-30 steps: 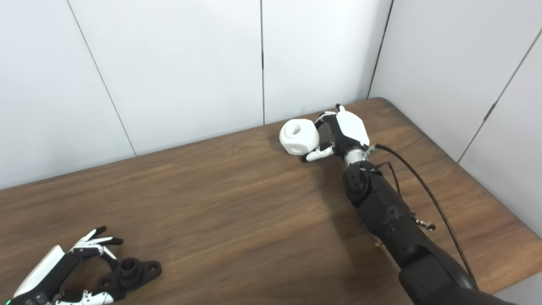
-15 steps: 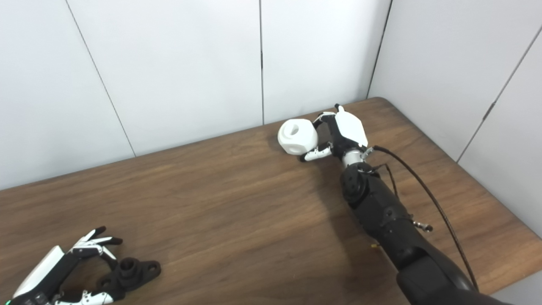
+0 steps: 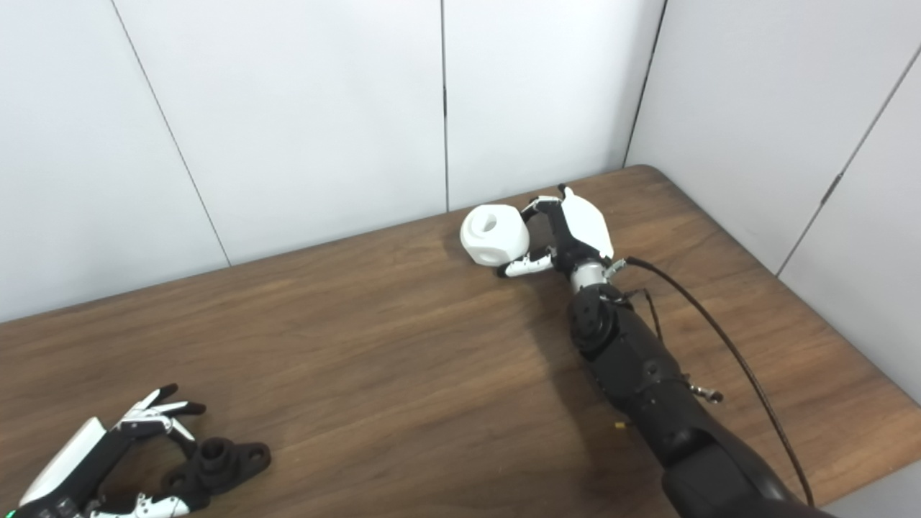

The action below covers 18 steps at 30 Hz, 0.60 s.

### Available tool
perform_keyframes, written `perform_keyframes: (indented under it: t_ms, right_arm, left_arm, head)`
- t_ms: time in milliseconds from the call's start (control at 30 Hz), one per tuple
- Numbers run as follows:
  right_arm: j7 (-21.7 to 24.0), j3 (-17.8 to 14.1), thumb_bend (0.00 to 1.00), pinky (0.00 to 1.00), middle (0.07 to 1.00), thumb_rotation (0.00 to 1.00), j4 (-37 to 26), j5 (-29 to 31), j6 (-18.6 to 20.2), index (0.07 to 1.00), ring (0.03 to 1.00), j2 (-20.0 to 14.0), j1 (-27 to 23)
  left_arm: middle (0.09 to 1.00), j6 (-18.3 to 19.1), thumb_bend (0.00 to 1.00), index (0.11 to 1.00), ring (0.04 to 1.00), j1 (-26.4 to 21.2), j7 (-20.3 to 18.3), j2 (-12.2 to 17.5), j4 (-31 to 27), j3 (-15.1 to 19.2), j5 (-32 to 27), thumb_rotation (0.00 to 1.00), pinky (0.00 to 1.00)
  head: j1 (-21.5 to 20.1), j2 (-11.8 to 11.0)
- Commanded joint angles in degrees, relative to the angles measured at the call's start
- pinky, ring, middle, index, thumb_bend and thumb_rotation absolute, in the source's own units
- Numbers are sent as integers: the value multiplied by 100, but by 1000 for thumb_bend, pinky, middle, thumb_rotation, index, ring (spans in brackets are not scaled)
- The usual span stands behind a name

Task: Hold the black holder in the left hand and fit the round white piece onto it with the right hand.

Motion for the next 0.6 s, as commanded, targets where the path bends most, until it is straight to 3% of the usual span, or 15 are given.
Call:
perform_keyframes:
  t_ms: [0, 567]
  right_arm:
    - [15, -39, 525, 1000, 821, 154, -65, 45, -274, 480, 1000, -49, -185]
    - [86, -158, 525, 1000, 823, 155, 172, 408, -521, 480, 998, -16, -241]
  left_arm:
    - [835, 27, 516, 482, 1000, -136, 34, 169, -78, 74, -53, 37, 1000]
    - [836, -6, 516, 482, 1000, -172, 34, 181, 31, 82, -42, 37, 1000]
  head:
    - [-12, 7]
    - [-12, -57]
